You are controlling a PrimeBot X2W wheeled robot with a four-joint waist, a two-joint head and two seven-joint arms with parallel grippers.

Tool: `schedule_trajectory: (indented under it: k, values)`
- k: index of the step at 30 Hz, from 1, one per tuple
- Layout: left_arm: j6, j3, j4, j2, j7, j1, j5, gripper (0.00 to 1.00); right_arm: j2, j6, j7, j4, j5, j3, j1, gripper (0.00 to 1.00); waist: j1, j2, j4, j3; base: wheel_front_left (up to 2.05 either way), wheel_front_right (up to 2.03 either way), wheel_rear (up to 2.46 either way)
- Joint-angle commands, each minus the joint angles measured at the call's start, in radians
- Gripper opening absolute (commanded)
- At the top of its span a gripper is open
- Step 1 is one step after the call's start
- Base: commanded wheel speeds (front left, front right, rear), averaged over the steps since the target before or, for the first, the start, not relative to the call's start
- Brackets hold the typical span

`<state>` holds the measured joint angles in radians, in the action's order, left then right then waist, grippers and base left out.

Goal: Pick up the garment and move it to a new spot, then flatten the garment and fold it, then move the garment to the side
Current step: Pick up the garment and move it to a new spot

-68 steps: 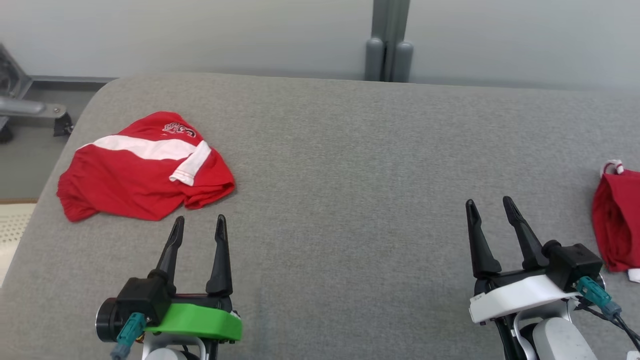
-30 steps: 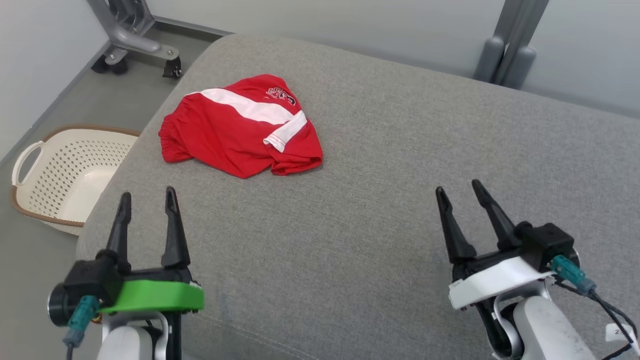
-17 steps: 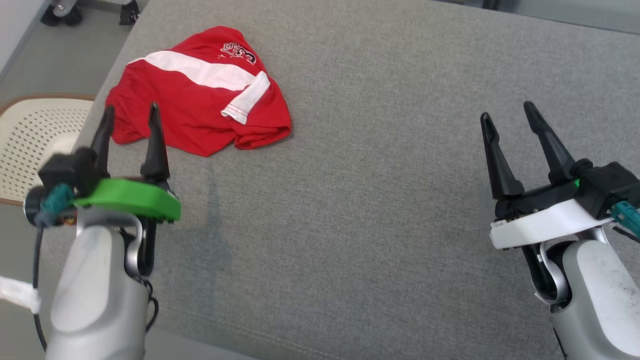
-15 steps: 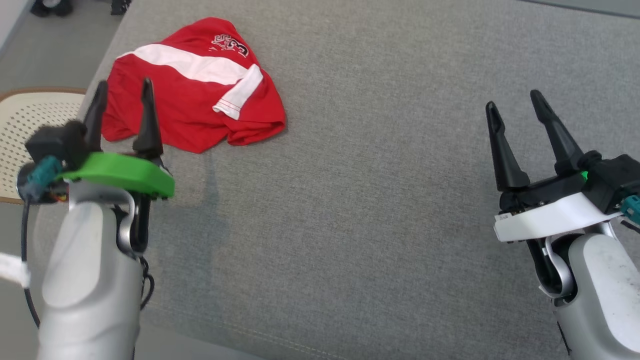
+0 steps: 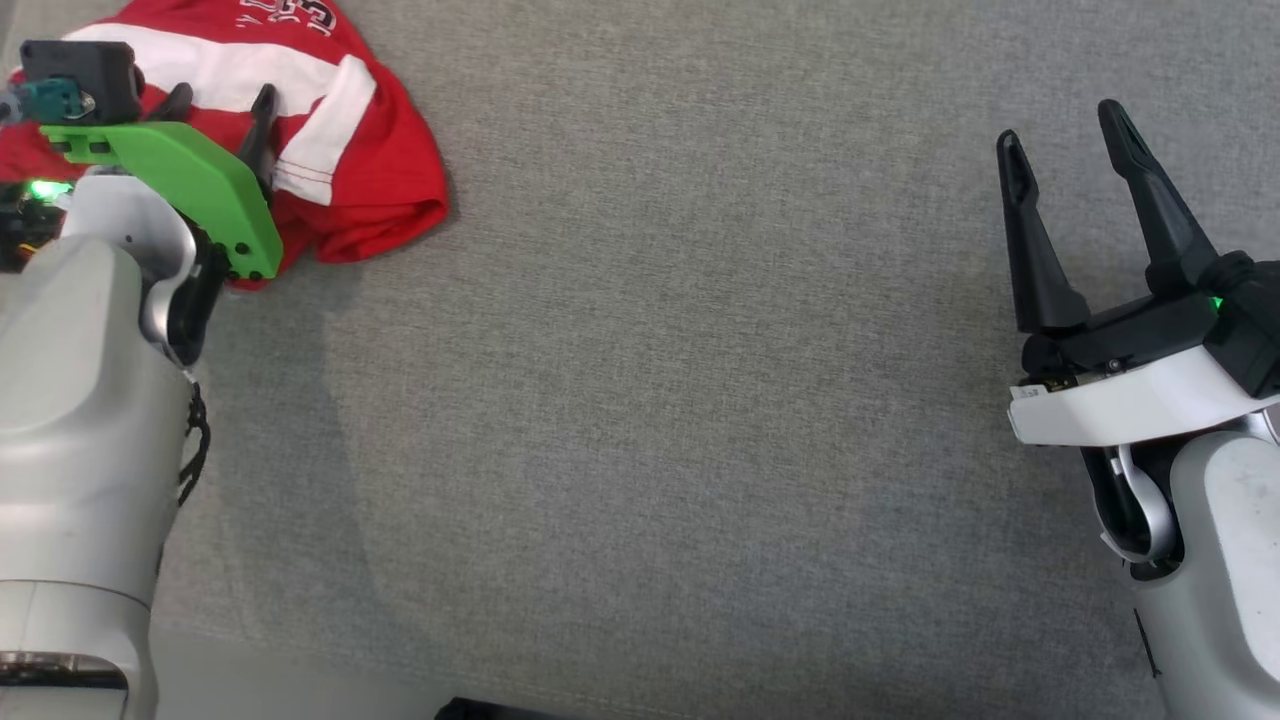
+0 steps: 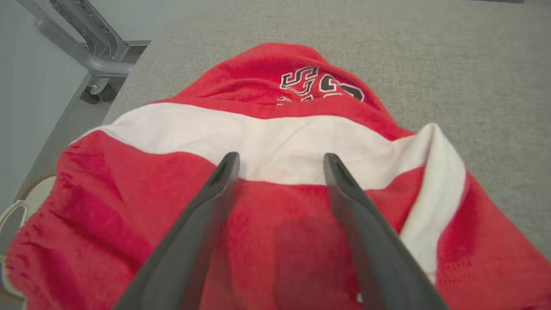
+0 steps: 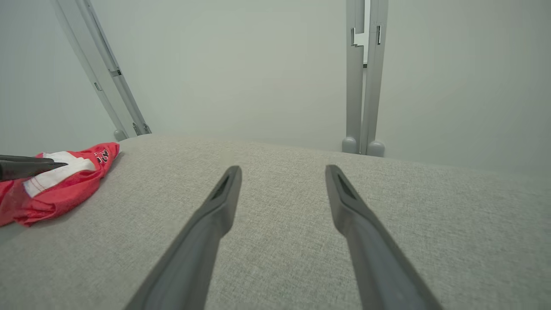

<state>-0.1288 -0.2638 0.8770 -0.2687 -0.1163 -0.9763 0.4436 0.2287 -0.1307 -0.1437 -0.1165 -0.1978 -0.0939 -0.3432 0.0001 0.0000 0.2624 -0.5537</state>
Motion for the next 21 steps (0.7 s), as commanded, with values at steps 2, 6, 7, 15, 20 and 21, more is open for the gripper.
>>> schedule_trajectory:
  k: [2,6,7,15,20,21]
  values:
    - [-0.002,-0.031,0.033,-0.034,-0.042,-0.039,0.033,1.00,0.002,0.000,-0.009,-0.003,0.009,0.002,-0.002,1.00,-0.0001,0.0000,-0.051,-0.055,0.00,0.00,0.00]
    - [-0.002,-0.069,0.099,-0.053,-0.113,-0.068,0.078,1.00,0.001,0.000,-0.016,-0.002,0.008,0.002,-0.003,1.00,-0.0001,0.0000,-0.060,-0.066,0.00,0.00,0.00]
    - [-0.002,-0.080,0.112,-0.055,-0.130,-0.071,0.086,1.00,0.000,0.000,-0.017,-0.001,0.008,0.001,-0.005,1.00,-0.0001,0.0000,-0.061,-0.067,0.00,0.00,0.00]
    - [0.000,-0.158,0.193,-0.055,-0.288,-0.056,0.158,0.00,-0.006,0.000,-0.025,0.013,0.017,0.007,-0.010,1.00,-0.0001,0.0000,-0.063,-0.066,0.00,0.00,0.00]
    - [0.001,-0.179,0.162,-0.090,-0.183,-0.063,0.183,0.00,-0.015,0.000,-0.036,0.034,0.013,0.003,-0.012,1.00,-0.0001,0.0000,-0.061,-0.033,0.00,0.00,0.00]
    - [0.001,-0.183,0.157,-0.096,-0.153,-0.066,0.180,0.00,-0.017,0.000,-0.039,0.041,0.012,0.001,-0.011,1.00,-0.0001,0.0000,-0.061,-0.022,0.00,0.00,0.00]
